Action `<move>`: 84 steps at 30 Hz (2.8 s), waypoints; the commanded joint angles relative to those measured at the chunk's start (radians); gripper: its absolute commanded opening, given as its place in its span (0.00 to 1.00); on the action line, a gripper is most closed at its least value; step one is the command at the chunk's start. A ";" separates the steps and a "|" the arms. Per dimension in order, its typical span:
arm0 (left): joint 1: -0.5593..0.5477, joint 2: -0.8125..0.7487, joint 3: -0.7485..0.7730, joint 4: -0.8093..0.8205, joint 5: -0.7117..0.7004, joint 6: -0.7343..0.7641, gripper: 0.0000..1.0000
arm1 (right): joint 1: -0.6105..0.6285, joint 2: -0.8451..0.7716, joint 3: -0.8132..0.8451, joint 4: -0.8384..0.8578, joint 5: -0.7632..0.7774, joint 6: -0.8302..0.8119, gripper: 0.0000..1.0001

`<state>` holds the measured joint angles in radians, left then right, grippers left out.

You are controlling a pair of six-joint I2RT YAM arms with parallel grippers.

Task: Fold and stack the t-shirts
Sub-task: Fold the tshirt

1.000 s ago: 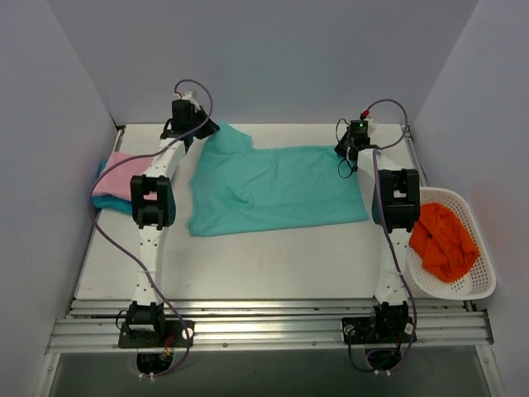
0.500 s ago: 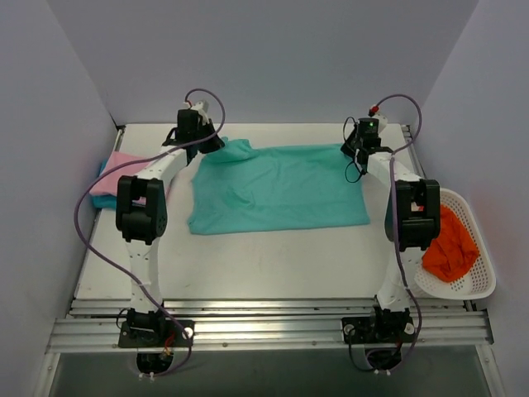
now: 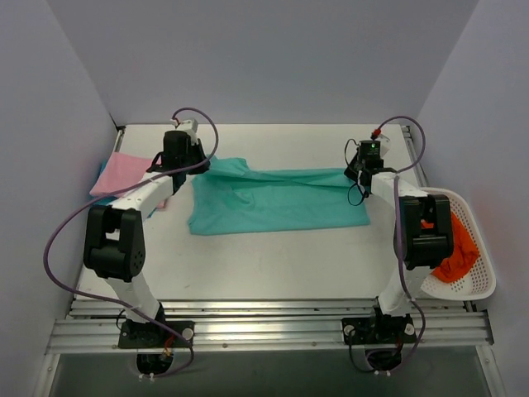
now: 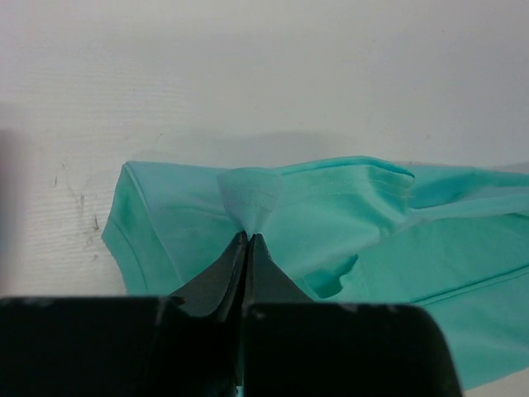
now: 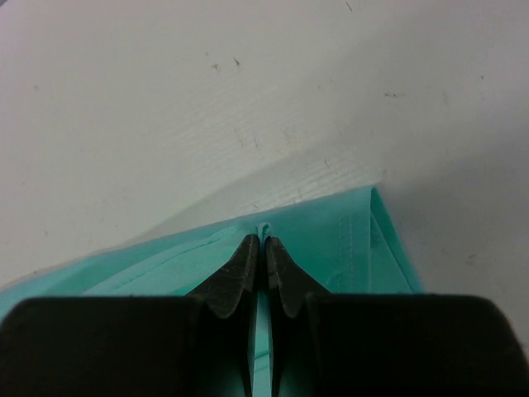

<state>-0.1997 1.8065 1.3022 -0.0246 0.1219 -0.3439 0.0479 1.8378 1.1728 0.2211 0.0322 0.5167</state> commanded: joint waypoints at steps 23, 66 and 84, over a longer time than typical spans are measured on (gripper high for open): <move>-0.412 -0.280 -0.294 -0.314 -0.741 -0.139 0.94 | 0.015 -0.176 -0.236 -0.097 0.267 0.124 1.00; -0.363 -0.389 -0.506 0.126 -0.631 -0.158 0.94 | 0.043 -0.084 -0.114 -0.166 0.310 0.158 1.00; -0.362 -0.357 -0.517 0.158 -0.614 -0.158 0.95 | 0.046 -0.031 -0.088 -0.108 0.264 0.144 0.59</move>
<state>-0.5674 1.4391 0.7765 0.0753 -0.5064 -0.5114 0.0875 1.8324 1.0622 0.1104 0.2874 0.6693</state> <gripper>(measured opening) 0.945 0.613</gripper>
